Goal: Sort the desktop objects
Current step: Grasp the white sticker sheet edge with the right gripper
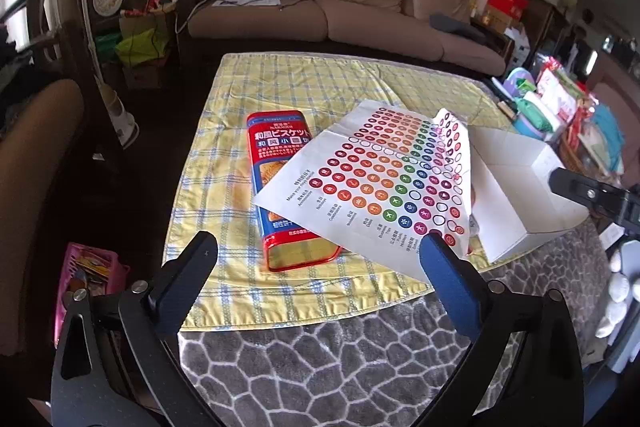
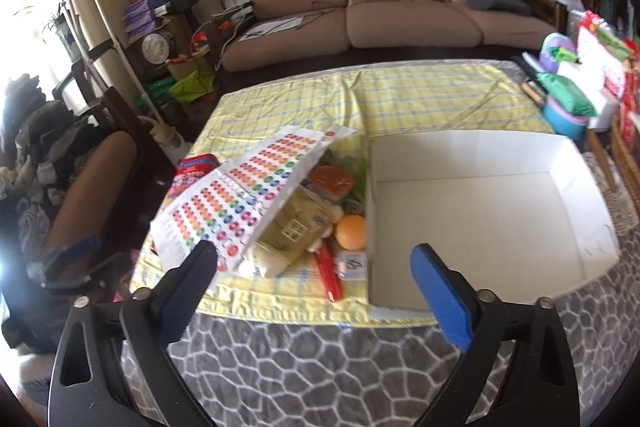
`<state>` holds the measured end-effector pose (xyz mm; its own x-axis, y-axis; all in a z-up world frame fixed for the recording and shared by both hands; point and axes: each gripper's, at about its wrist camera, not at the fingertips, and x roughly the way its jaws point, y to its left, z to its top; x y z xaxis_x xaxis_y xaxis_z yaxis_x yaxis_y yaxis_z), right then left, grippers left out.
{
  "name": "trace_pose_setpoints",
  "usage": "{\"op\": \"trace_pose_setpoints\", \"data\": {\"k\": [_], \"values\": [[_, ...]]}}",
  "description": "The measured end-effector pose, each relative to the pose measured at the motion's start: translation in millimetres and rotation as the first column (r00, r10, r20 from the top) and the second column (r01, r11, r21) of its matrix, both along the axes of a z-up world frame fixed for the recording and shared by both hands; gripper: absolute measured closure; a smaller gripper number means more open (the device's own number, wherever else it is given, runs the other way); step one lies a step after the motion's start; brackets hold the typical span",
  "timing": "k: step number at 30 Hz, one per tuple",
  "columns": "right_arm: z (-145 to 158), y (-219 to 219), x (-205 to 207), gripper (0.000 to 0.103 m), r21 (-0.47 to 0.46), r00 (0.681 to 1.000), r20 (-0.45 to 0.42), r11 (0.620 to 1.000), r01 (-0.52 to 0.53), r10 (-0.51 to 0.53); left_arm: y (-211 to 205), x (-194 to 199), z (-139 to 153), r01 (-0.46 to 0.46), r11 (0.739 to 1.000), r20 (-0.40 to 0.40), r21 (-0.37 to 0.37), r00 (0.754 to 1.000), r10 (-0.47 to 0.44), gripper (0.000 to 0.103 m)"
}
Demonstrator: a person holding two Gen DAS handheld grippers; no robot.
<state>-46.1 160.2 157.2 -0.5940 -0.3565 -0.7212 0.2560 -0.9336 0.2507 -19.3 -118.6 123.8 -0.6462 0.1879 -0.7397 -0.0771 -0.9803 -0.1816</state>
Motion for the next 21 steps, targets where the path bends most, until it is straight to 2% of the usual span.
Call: {"op": "trace_pose_setpoints", "data": {"k": [1, 2, 3, 5, 11, 14, 16, 17, 19, 21], "values": [[-2, -1, -10, 0.025, -0.031, 1.000, 0.023, 1.000, -0.003, 0.003, -2, -2, -2, 0.006, 1.000, 0.006, 0.028, 1.000, -0.007, 0.004], [-5, -1, -19, 0.028, -0.062, 0.999, 0.043, 0.998, 0.000, 0.003, -4, -4, -4, 0.010, 0.999, 0.007, 0.048, 1.000, -0.010, 0.005], [-7, -1, -27, 0.034, -0.093, 0.998, 0.064, 0.996, 0.007, -0.001, -5, -3, -5, 0.010, 0.998, 0.002, 0.064, 1.000, -0.010, 0.013], [-13, -1, -47, 0.037, -0.153, 0.993, 0.115, 0.988, 0.026, -0.009, -8, 0, -6, 0.007, 0.996, -0.019, 0.090, 1.000, -0.005, 0.027], [-36, -14, -82, 0.037, -0.135, 0.980, 0.195, 0.989, 0.063, -0.036, -11, -1, -19, 0.022, 0.974, 0.017, 0.226, 0.999, -0.027, 0.027], [-46, -24, -90, 0.044, -0.125, 0.975, 0.220, 0.990, 0.061, -0.032, -2, -2, -27, 0.033, 0.962, 0.041, 0.270, 0.998, -0.046, 0.027], [-52, -27, -94, 0.063, -0.129, 0.971, 0.235, 0.990, 0.060, -0.028, 5, -6, -33, 0.040, 0.957, 0.061, 0.287, 0.996, -0.060, 0.027], [-56, -27, -96, 0.066, -0.133, 0.968, 0.248, 0.989, 0.065, -0.030, 8, -7, -35, 0.041, 0.956, 0.069, 0.290, 0.996, -0.063, 0.027], [-61, -28, -97, 0.083, -0.146, 0.963, 0.266, 0.987, 0.072, -0.031, 13, -10, -42, 0.042, 0.950, 0.088, 0.310, 0.994, -0.072, 0.027], [-63, -26, -95, 0.088, -0.162, 0.964, 0.263, 0.984, 0.077, -0.032, 16, -14, -50, 0.041, 0.935, 0.110, 0.351, 0.990, -0.085, 0.028]]}}
